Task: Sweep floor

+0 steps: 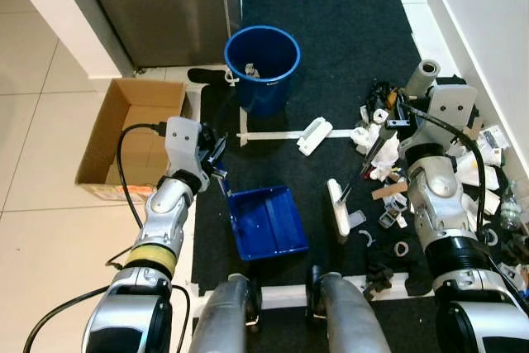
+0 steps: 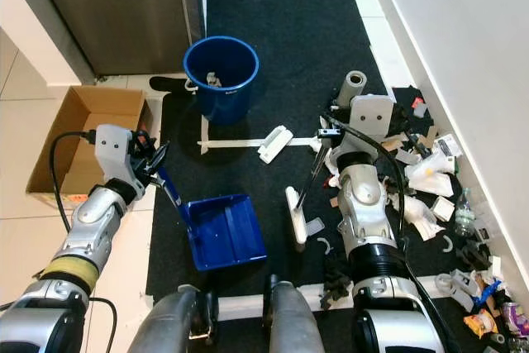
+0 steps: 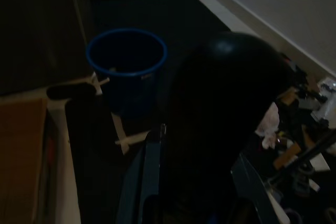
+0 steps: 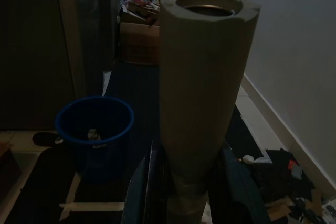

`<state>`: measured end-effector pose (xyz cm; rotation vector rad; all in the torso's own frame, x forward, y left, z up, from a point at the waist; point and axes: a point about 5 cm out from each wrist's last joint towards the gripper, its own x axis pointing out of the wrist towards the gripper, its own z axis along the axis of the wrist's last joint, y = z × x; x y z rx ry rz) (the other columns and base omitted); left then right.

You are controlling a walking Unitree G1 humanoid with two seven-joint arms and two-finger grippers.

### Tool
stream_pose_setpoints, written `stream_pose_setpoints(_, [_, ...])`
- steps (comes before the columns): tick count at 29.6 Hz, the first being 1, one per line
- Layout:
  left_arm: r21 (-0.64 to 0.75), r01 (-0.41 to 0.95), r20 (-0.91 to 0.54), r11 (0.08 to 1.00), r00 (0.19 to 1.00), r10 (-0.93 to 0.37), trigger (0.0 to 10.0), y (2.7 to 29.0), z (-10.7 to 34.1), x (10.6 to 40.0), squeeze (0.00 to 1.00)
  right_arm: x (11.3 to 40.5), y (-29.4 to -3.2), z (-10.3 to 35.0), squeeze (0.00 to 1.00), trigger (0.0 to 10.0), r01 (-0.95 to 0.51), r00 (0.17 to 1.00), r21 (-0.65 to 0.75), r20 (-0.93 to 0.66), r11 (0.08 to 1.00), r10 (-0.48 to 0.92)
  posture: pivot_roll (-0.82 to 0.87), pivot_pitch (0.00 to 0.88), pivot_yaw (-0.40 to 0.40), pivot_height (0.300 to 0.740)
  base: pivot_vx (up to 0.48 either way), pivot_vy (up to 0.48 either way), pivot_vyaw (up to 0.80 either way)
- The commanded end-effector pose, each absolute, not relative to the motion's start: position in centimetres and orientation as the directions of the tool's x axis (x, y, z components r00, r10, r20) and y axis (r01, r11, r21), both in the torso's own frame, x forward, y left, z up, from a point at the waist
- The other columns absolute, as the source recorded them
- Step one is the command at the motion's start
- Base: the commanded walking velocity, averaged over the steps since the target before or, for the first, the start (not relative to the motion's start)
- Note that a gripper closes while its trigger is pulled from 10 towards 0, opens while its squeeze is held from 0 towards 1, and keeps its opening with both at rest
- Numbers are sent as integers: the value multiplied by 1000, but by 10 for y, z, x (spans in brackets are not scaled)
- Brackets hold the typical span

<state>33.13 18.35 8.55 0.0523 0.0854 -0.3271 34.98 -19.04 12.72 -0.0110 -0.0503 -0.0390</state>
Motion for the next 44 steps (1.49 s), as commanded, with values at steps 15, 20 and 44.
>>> stream_pose_setpoints(15, [-257,191,-548,947,779,-305,10000,169,67,315,0,351,-193,132,0,10000,58,996,-1,71,998,-57,-42,240,-16,740,0,0,0])
stream_pose_setpoints(20, [-239,289,-629,927,682,-374,10000,160,56,304,0,351,-192,131,0,10000,59,996,1,72,998,-59,-38,230,-14,740,0,0,0])
stream_pose_setpoints(44, [390,540,-256,746,842,-476,10000,205,129,311,0,355,-193,137,0,10000,71,993,13,90,997,-72,-21,211,1,740,0,0,0])
